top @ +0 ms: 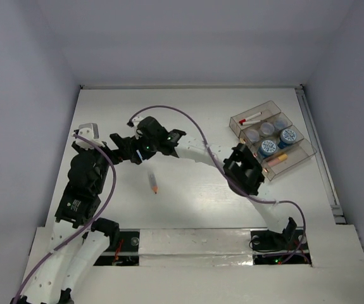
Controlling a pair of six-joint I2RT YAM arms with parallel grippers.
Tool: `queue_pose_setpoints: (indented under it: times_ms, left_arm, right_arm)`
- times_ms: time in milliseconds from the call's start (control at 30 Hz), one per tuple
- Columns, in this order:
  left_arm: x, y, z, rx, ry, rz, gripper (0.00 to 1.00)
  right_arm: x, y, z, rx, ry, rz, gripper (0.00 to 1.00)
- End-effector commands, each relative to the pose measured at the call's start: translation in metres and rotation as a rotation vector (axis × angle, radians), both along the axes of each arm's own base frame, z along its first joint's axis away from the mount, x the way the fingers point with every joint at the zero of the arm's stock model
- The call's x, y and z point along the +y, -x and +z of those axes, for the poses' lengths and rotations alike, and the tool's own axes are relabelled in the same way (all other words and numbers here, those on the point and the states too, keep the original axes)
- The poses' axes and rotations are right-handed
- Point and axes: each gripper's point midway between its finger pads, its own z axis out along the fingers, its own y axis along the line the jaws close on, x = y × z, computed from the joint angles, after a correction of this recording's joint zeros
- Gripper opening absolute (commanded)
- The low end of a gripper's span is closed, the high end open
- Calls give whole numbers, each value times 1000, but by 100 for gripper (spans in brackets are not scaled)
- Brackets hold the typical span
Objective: Sort the stationery into containers
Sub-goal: Pick up the pen cap from the center of the board, then place the pen cap at the center of the board.
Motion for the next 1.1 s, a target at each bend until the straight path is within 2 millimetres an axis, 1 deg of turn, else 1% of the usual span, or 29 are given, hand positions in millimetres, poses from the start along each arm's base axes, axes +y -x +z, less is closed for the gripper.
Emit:
queue_pose_setpoints:
  times_ms: [0, 33, 67, 100, 133, 167, 200, 233, 333, 400, 433, 467, 500, 533, 567, 633, 667, 700, 733, 767, 800, 833, 867, 900, 933, 967, 1000, 1033, 1067]
  left_arm:
    - [3, -1, 21, -69, 30, 21, 99]
    - [2, -2, 20, -67, 30, 16, 99]
    - [2, -2, 21, -68, 31, 14, 99]
    - [2, -1, 22, -71, 32, 11, 99]
    - [2, -1, 22, -71, 32, 10, 99]
    - [2, 0, 22, -74, 33, 11, 99]
    - [2, 0, 23, -78, 34, 11, 99]
    - [2, 1, 23, -78, 34, 11, 99]
    - [2, 2, 25, -84, 37, 8, 99]
    - [1, 2, 25, -85, 37, 4, 99]
    - [0, 2, 26, -87, 37, -1, 99]
    - [0, 2, 26, -87, 37, -3, 99]
    - [0, 2, 26, -88, 37, -4, 99]
    - [0, 2, 26, -90, 38, -6, 99]
    - [0, 2, 26, -90, 38, -6, 99]
    - [0, 2, 26, -90, 38, -6, 99]
    - [0, 2, 26, -91, 37, -6, 99]
    - [0, 2, 27, -93, 38, -7, 99]
    - [-1, 3, 26, -91, 37, -10, 99]
    - [-1, 3, 27, -95, 39, -12, 99]
    - [-1, 3, 28, -97, 39, -12, 99]
    - [-1, 4, 29, -100, 40, -13, 99]
    - [-1, 4, 29, -101, 39, -14, 99]
    - [0, 6, 30, -107, 41, -14, 99]
    - [0, 6, 31, -109, 43, -14, 99]
    - [0, 6, 31, -109, 42, -14, 99]
    - [-1, 7, 31, -112, 43, -17, 99]
    - [-1, 7, 32, -113, 43, -20, 99]
    - [-2, 7, 33, -116, 45, -24, 99]
  right_arm:
    - [4, -14, -8, -38, 71, -3, 70]
    - [6, -9, -28, -22, 107, 14, 70]
    - [12, -14, -22, -37, 96, 16, 70]
    - [17, -9, -26, -36, 100, 35, 70]
    - [16, -10, -42, -31, 132, 43, 70]
    - [16, -12, -47, -34, 145, 37, 69]
    - [20, -14, -45, -55, 150, 33, 69]
    - [17, -14, -59, -47, 185, 30, 68]
    - [17, -16, -64, -73, 206, 15, 65]
    - [16, -16, -68, -71, 212, 17, 49]
    - [15, -19, -68, -88, 219, 4, 34]
    - [14, -21, -69, -95, 223, -5, 27]
    - [13, -23, -66, -104, 218, -9, 17]
    - [13, -24, -63, -115, 213, -17, 3]
    - [13, -25, -63, -125, 204, -22, 0]
    - [19, -31, -25, -190, 121, -34, 0]
    - [9, -27, -31, -190, 139, -34, 0]
    - [6, -28, 7, -239, 90, -52, 0]
    - [4, -29, 24, -274, 55, -60, 0]
    - [-11, -22, 13, -266, 86, -60, 0]
    - [-23, -23, 22, -279, 80, -83, 0]
    - [-37, -21, 61, -314, 24, -101, 0]
    - [-44, -15, 68, -323, 2, -101, 0]
    - [-71, -5, 37, -277, 64, -104, 0]
    - [-87, -1, 34, -262, 70, -118, 0]
    - [-100, 10, 48, -257, 47, -126, 0]
    - [-125, 28, 13, -204, 120, -118, 0]
    - [-139, 36, 4, -190, 148, -128, 0]
    - [-155, 43, 7, -176, 143, -150, 0]
